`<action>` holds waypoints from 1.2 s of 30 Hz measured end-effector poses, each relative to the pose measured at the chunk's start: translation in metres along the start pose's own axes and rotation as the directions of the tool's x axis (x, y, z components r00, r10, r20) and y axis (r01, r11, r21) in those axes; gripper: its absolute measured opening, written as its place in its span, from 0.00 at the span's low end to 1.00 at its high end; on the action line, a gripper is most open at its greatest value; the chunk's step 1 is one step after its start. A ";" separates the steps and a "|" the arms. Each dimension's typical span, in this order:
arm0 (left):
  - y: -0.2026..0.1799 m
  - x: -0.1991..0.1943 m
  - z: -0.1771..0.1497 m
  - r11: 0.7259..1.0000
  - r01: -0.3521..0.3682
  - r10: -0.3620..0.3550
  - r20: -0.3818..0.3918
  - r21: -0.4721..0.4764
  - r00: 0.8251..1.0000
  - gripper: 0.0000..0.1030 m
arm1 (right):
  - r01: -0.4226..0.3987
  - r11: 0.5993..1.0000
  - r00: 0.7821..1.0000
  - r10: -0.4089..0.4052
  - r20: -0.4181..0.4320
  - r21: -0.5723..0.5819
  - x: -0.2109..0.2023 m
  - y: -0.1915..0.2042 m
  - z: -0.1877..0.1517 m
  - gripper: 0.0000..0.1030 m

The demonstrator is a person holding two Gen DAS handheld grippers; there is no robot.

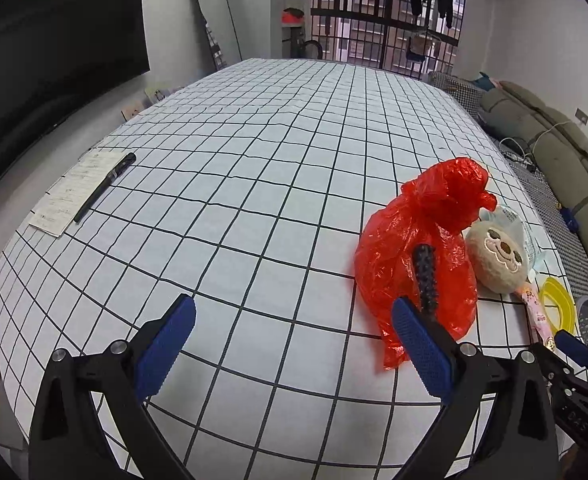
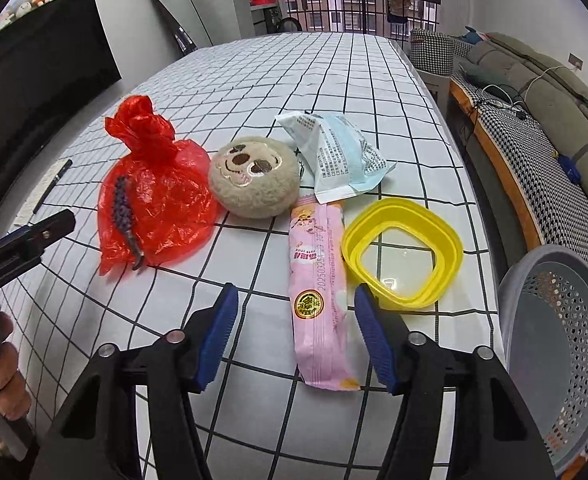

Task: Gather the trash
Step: 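Close the right gripper on the pink wrapper while the left tool approaches the red bag, then hold the pink wrapper in the right gripper while the left gripper grasps the black spiky toy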

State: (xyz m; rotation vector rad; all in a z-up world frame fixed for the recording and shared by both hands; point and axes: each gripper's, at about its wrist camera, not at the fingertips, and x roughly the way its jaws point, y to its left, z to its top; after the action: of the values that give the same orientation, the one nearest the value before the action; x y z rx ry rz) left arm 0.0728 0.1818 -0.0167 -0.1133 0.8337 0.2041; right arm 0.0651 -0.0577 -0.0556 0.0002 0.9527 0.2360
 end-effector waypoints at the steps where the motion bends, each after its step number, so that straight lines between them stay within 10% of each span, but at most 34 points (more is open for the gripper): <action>1: -0.001 -0.001 -0.001 1.000 0.008 -0.008 -0.002 0.004 1.000 0.94 | 0.009 1.000 1.000 -0.009 -0.007 -0.003 0.003 0.001 0.000 0.51; 12: -0.015 -0.006 -0.011 0.998 0.051 -0.051 -0.010 0.030 0.999 0.94 | 0.027 1.000 1.000 -0.027 -0.014 0.009 0.014 0.008 0.002 0.27; 29: -0.045 -0.002 -0.006 0.998 0.025 -0.026 0.009 0.051 1.000 0.92 | -0.096 0.994 0.995 0.094 0.031 0.059 -0.026 -0.006 -0.033 0.24; 36: -0.065 0.000 -0.001 0.995 0.037 -0.039 0.013 0.094 0.999 0.58 | -0.135 0.988 0.991 0.133 0.033 0.073 -0.023 -0.015 -0.032 0.24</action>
State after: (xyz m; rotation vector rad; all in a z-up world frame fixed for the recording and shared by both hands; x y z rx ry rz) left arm 0.0871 0.1179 -0.0160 -0.0400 0.8246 0.1298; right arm 0.0296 -0.0807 -0.0574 0.1365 0.9344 0.3234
